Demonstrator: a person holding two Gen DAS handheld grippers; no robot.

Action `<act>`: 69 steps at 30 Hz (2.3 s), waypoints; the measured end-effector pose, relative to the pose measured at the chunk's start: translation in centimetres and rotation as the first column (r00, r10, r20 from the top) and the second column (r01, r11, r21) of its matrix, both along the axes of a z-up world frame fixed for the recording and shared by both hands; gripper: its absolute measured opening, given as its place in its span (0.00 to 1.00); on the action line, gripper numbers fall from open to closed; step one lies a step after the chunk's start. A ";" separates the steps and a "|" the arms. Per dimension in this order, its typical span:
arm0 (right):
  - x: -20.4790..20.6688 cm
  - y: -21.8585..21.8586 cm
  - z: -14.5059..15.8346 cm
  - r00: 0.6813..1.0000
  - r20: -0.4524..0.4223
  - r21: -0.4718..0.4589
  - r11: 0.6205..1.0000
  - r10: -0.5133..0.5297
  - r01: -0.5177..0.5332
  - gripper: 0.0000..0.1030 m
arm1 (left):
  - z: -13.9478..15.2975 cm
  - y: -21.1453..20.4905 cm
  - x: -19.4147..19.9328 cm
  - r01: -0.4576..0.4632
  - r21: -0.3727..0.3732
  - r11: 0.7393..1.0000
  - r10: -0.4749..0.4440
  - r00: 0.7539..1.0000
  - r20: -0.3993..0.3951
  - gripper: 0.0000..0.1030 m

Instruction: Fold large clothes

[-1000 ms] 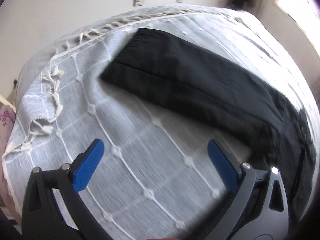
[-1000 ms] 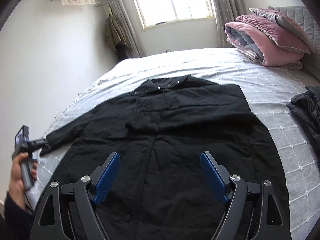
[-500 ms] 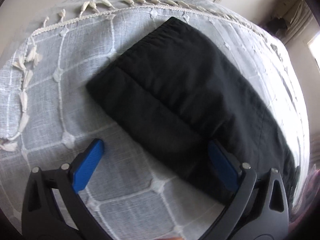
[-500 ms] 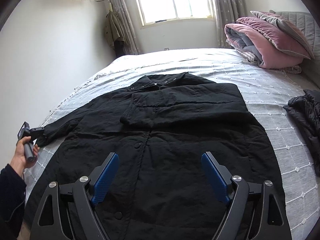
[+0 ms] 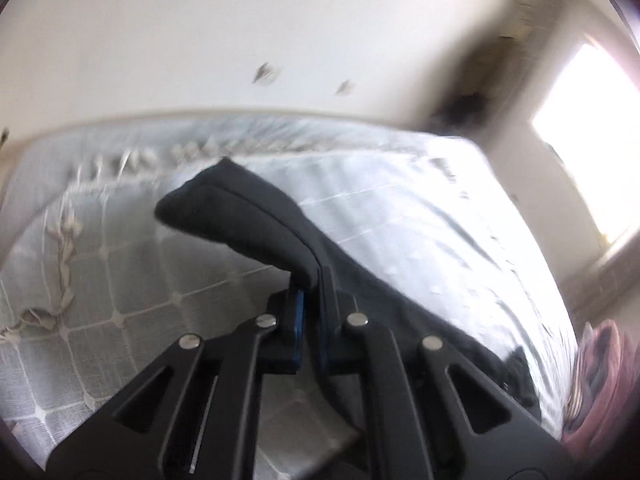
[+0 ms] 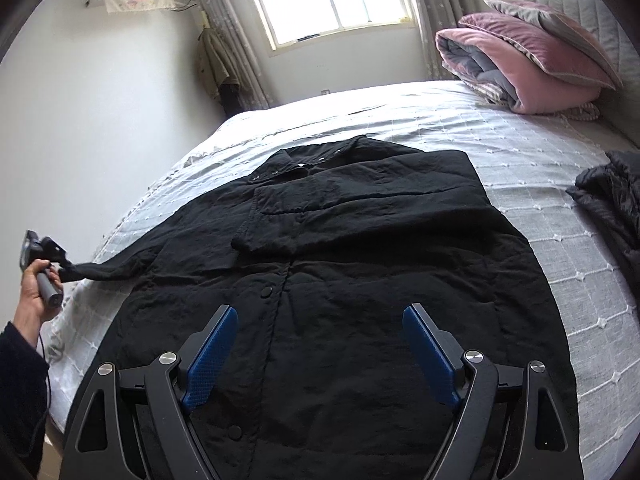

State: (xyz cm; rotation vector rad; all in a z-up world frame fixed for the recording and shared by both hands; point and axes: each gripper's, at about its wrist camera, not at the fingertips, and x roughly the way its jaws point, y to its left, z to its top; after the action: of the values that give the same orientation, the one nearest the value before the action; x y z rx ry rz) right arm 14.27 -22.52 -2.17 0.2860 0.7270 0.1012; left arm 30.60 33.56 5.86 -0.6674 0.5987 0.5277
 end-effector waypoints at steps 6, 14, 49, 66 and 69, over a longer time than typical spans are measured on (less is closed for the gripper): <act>0.5 -1.8 -0.8 0.998 -0.038 0.100 0.994 -0.039 0.043 0.83 | 5.2 -12.3 0.1 0.270 0.096 0.958 -0.282 0.945 0.165 0.08; 1.3 -5.1 -2.9 0.988 -0.138 0.260 0.960 -0.070 0.104 0.83 | -1.7 -31.0 3.1 0.640 0.118 0.759 -0.650 0.757 0.071 0.11; 2.0 -8.8 -5.4 0.951 -0.280 0.298 0.929 -0.135 0.220 0.83 | -11.1 -49.8 6.5 0.854 0.233 0.466 -0.720 0.519 -0.462 0.24; 2.4 -8.1 -5.6 0.949 -0.290 0.244 0.949 -0.126 0.201 0.83 | -10.3 -44.3 2.6 0.884 -0.018 0.468 -0.851 0.445 -0.279 0.44; 2.5 -8.3 -5.8 0.947 -0.297 0.238 0.951 -0.125 0.200 0.83 | -8.0 -40.8 -0.2 0.865 0.022 0.502 -0.830 0.488 -0.270 0.52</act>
State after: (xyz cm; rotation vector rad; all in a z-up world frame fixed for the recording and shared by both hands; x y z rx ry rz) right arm 16.77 -30.79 -7.98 0.6258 0.9684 -0.0016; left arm 30.35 -7.26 -2.17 -0.0778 1.0093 -0.3208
